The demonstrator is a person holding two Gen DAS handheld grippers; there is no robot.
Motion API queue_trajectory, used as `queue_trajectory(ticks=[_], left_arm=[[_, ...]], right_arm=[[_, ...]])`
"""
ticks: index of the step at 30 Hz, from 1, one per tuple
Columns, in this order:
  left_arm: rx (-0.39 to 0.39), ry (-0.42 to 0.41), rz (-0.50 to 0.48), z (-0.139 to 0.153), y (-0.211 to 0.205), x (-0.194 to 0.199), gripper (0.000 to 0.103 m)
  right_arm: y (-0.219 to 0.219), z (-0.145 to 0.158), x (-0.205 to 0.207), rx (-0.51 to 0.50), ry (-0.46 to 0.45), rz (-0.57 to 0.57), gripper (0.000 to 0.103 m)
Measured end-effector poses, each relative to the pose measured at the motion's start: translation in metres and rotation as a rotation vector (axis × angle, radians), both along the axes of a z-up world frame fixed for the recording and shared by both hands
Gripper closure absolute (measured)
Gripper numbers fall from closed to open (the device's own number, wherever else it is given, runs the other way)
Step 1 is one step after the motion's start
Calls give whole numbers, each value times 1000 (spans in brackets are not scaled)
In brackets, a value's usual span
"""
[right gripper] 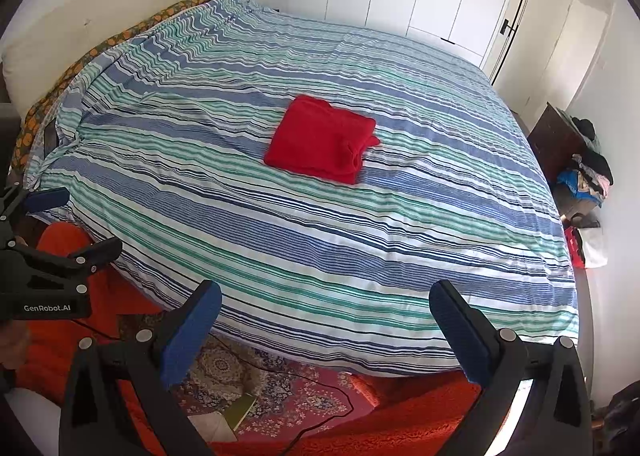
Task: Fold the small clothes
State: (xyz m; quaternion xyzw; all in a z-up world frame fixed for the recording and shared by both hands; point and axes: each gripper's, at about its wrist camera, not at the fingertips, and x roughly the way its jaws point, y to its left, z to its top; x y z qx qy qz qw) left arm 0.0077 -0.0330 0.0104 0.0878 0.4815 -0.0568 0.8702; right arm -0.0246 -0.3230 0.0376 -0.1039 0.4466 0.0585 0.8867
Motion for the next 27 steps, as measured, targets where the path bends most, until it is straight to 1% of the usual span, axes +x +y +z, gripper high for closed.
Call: queue_trajectory(ticks=[16,27], left_arm=[[-11,-28,-6,6,1,-7,1],[-18,-59,6,10,5,-12,1]], right_arm=[[4,5,-8,2,-26,3,1],[12,1,-12,-8,-26,15,1]])
